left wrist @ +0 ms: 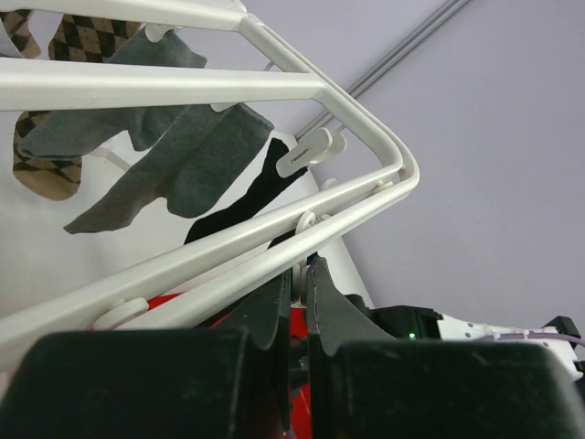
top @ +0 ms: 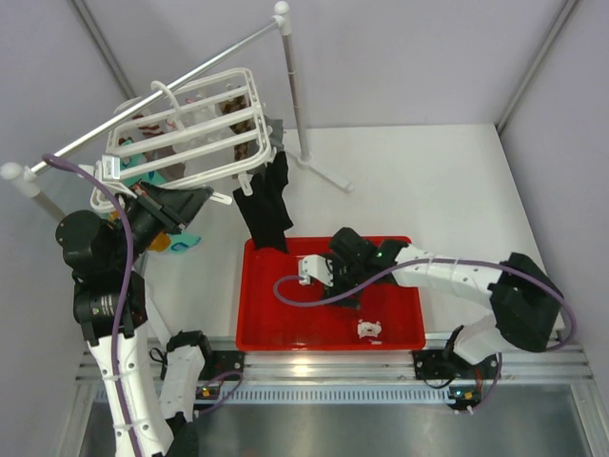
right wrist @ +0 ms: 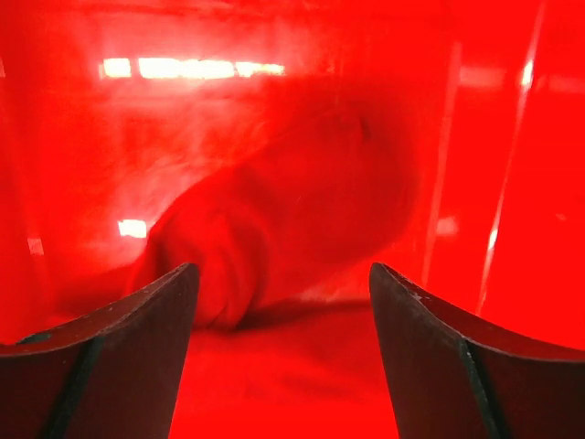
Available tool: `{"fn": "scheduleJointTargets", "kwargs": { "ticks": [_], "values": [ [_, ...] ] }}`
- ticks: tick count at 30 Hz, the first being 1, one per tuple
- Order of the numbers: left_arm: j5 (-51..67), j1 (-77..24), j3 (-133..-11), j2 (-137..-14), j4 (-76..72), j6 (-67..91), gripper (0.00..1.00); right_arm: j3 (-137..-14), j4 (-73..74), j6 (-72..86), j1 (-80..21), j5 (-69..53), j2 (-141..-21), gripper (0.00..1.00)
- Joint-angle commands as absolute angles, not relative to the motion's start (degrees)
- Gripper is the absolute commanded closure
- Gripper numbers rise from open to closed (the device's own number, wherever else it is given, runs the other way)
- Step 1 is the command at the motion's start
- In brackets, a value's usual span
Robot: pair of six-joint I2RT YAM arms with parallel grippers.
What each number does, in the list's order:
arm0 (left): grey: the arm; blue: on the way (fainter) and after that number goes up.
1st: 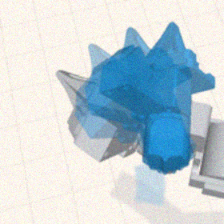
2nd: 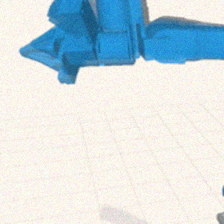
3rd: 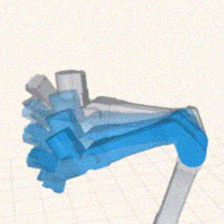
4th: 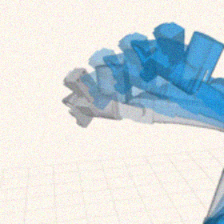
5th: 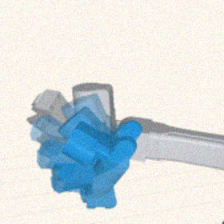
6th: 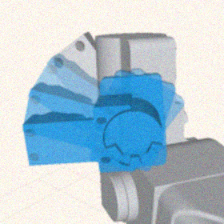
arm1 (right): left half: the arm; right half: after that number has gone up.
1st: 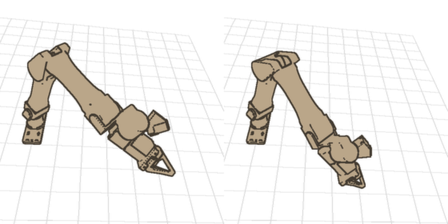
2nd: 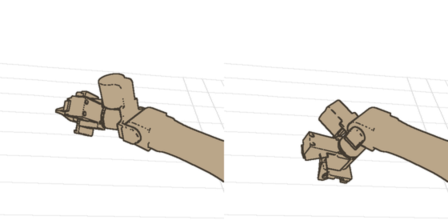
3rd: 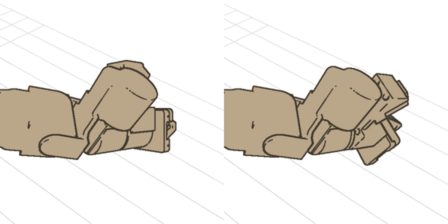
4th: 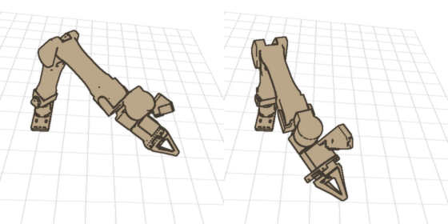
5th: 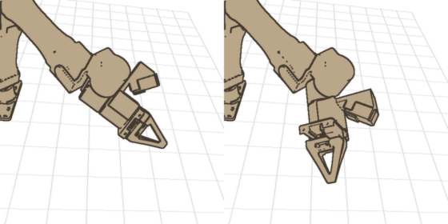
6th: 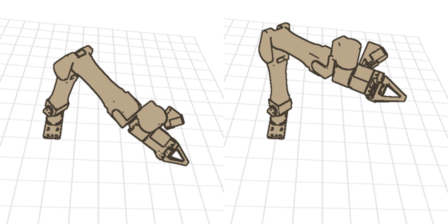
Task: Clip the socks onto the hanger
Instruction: Pick up the sock from the bin.
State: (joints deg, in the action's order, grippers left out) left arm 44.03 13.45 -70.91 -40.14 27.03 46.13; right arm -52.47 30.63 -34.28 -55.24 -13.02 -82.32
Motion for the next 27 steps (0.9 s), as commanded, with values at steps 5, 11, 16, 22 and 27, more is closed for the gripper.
{"fn": "scheduleJointTargets", "kwargs": {
  "ticks": [5, 11, 16, 22, 27],
  "values": [
    [43.8, 13.5, -71.5, -40.3, 26.8, 44.2, 1.00, -60.4, 21.9, -34.6, -55.6, -9.8, -94.6, 0.27],
    [43.6, 13.4, -71.6, -40.3, 27.6, 43.4, 1.00, -64.5, 25.3, -36.7, -57.2, -8.9, -101.9, 0.41],
    [43.5, 13.5, -71.5, -40.3, 27.5, 43.4, 1.00, -62.9, 27.6, -38.9, -58.4, -11.4, -100.2, 0.78],
    [43.6, 13.5, -71.7, -40.5, 27.3, 43.9, 1.00, -64.1, 25.7, -32.8, -58.7, -18.8, -87.7, 1.00],
    [43.5, 13.5, -71.8, -40.7, 27.2, 44.5, 1.00, -65.4, 18.3, -23.2, -59.4, -21.3, -75.8, 1.00]
  ]
}}
